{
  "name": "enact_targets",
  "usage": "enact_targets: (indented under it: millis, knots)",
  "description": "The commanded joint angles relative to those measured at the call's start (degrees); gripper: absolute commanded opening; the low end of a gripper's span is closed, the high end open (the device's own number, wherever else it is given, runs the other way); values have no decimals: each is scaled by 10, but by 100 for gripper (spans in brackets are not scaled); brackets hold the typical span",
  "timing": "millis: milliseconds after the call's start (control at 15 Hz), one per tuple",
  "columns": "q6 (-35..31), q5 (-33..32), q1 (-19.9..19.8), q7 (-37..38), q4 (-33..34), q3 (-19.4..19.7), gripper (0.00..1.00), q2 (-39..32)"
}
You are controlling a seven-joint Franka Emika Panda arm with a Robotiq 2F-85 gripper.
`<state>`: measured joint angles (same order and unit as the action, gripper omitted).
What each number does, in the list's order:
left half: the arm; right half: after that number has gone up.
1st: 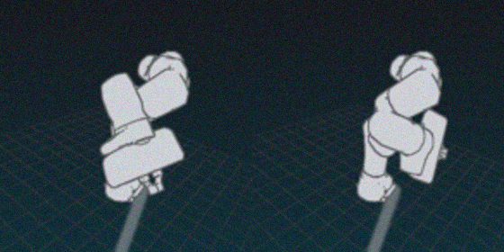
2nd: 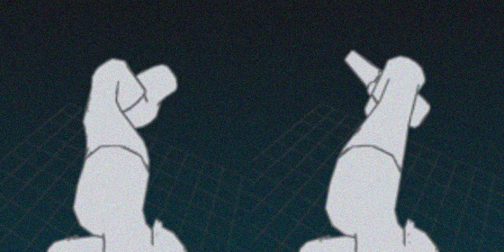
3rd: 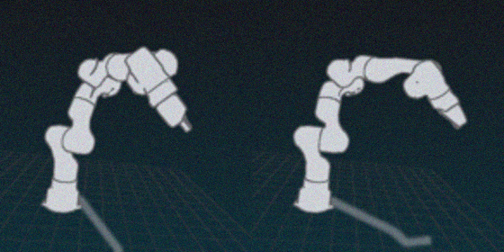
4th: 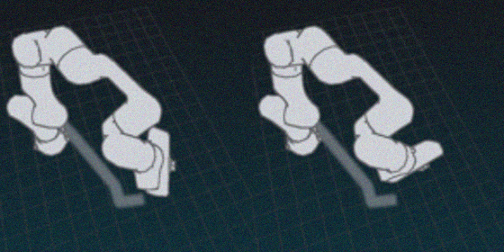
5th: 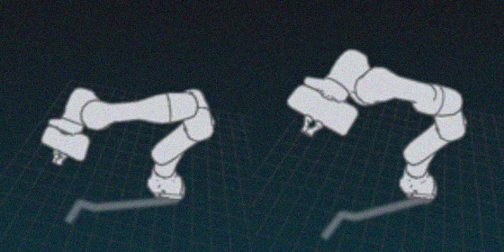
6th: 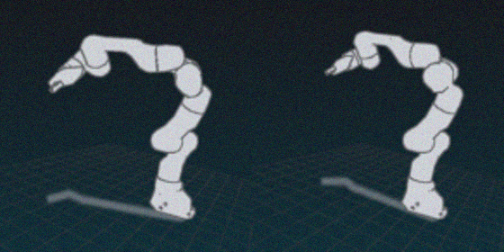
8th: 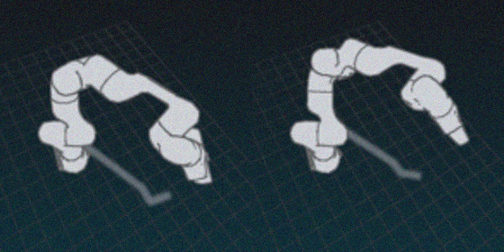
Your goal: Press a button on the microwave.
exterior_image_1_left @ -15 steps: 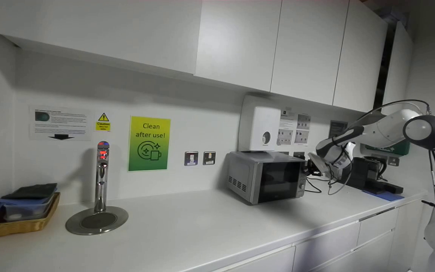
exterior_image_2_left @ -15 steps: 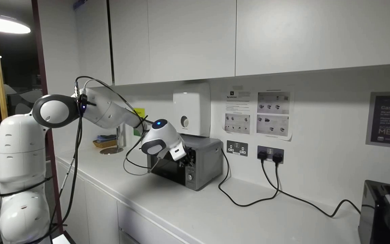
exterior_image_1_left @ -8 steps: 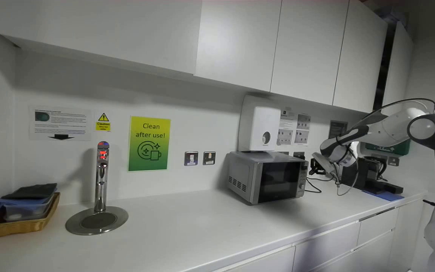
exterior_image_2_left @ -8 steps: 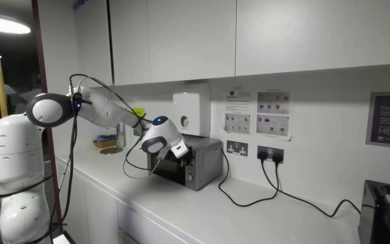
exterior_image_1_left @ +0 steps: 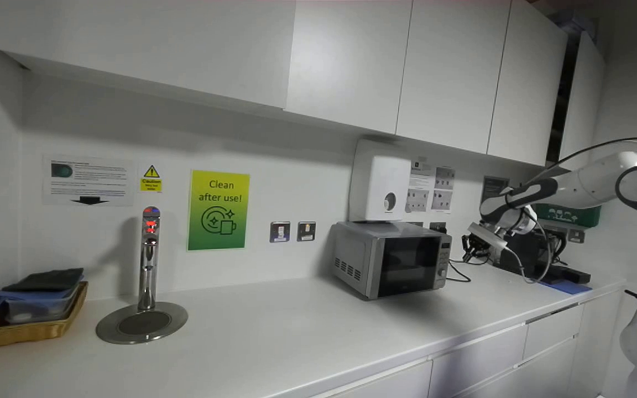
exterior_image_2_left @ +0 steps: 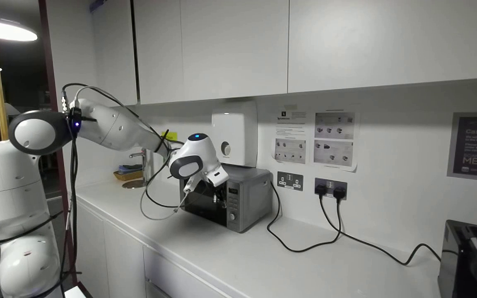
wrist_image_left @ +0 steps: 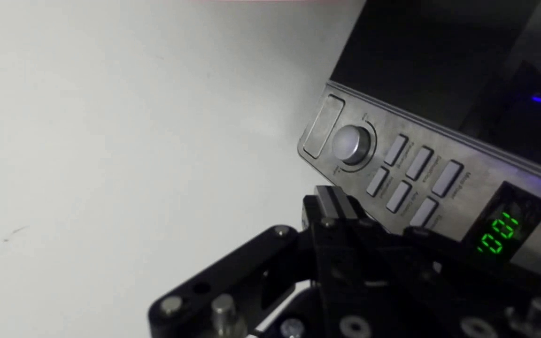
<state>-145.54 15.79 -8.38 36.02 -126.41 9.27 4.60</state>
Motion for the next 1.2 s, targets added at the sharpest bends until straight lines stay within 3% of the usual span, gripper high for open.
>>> enact_targets:
  millis: [0, 400, 1133]
  knots:
    - [83, -28, -10, -51, -12, 0, 0, 59]
    - [198, -47, -12, -128, -15, -4, 0, 122]
    - [337, -35, -7, -273, -10, 7, 0, 199]
